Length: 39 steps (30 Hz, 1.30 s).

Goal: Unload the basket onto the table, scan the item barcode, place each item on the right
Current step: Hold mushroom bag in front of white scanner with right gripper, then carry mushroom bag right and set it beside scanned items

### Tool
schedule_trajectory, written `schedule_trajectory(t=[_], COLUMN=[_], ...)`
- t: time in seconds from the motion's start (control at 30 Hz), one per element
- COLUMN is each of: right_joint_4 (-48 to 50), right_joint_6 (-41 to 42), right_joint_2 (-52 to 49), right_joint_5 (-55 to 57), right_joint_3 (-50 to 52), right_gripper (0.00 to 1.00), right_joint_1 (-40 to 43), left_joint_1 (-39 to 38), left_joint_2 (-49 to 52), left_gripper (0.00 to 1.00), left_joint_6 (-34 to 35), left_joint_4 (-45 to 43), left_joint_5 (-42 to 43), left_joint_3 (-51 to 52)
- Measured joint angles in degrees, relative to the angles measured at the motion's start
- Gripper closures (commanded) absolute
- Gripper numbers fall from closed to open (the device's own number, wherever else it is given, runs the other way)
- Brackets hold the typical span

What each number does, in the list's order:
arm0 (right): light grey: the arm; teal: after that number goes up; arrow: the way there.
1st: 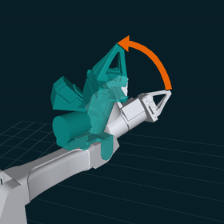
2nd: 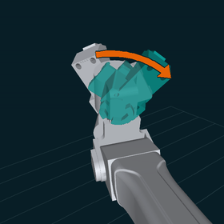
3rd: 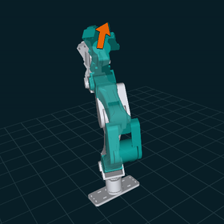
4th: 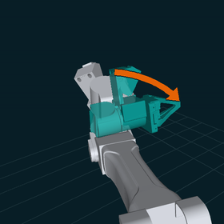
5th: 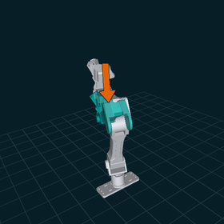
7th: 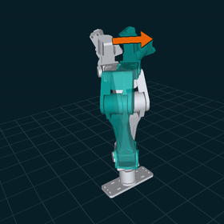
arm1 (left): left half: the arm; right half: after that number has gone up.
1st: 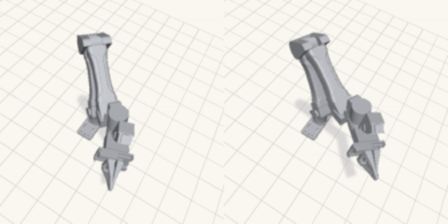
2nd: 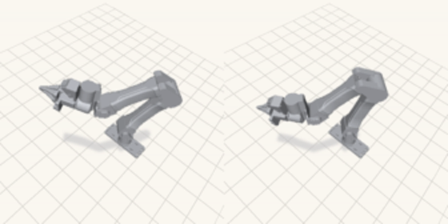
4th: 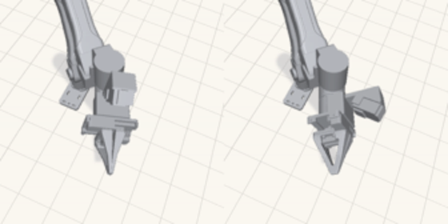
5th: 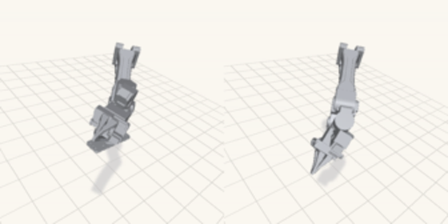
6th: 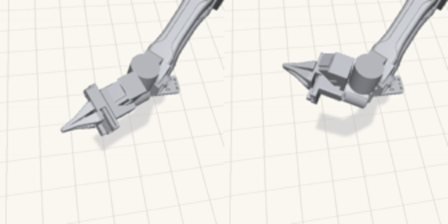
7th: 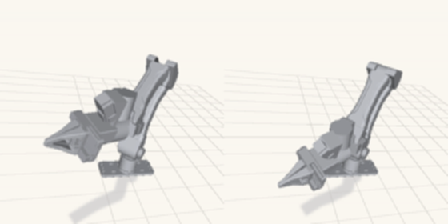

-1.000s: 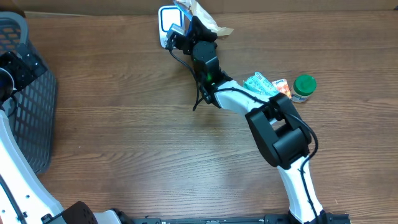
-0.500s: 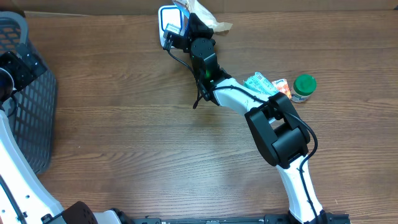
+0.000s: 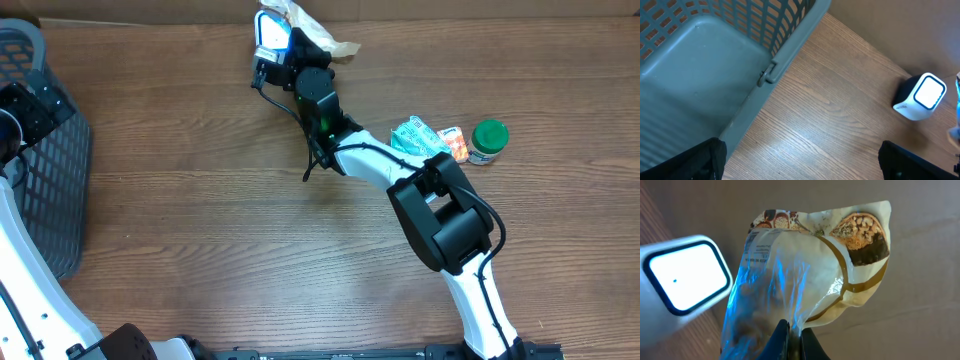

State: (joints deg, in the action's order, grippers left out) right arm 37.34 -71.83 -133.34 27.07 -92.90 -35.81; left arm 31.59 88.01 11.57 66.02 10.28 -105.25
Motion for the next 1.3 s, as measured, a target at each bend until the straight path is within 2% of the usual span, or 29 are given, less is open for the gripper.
schedule_trajectory(t=[0.1, 0.2, 0.3, 0.47, 0.6, 0.67, 0.8, 1.0, 1.3], right_joint_4=[-4.74, -14.27, -27.08, -50.36, -66.79, -74.2, -85.92, -89.05, -83.58], right_joint_6=[4.35, 11.39, 21.75, 44.7, 60.11, 65.46, 70.99, 74.01, 73.79], right_joint_2=[2.54, 8.2, 15.63, 28.87, 35.47, 37.33, 37.81, 37.81, 36.44], right_joint_5=[1.99, 4.35, 3.87, -2.36, -7.67, -11.47, -19.52, -25.22, -26.86], right_joint_3=[-0.02, -0.17, -0.31, -0.85, -1.22, -1.33, -0.96, 3.23, 15.23], right_gripper=[0.96, 0.96, 0.96, 0.96, 0.96, 0.96, 0.96, 0.96, 0.96], right_joint_1=[-0.72, -1.44, -2.16, -2.58, -1.68, -0.22, 4.17, 11.06, 16.79], left_joint_1=[0.0, 0.0, 0.0, 0.0, 0.0, 0.0, 0.0, 0.0, 0.0], left_joint_2=[0.0, 0.0, 0.0, 0.02, 0.02, 0.02, 0.02, 0.02, 0.02], left_gripper=[0.0, 0.0, 0.0, 0.0, 0.0, 0.0, 0.0, 0.0, 0.0], left_joint_6=[0.02, 0.02, 0.0, 0.0, 0.02, 0.0, 0.0, 0.0, 0.0], left_joint_4=[-0.02, 0.0, 0.0, 0.0, 0.02, 0.0, -0.02, 0.0, 0.0], left_joint_5=[0.0, 0.0, 0.0, 0.0, 0.02, 0.02, 0.0, 0.02, 0.0], left_joint_3=[0.0, 0.0, 0.0, 0.0, 0.0, 0.0, 0.0, 0.0, 0.0])
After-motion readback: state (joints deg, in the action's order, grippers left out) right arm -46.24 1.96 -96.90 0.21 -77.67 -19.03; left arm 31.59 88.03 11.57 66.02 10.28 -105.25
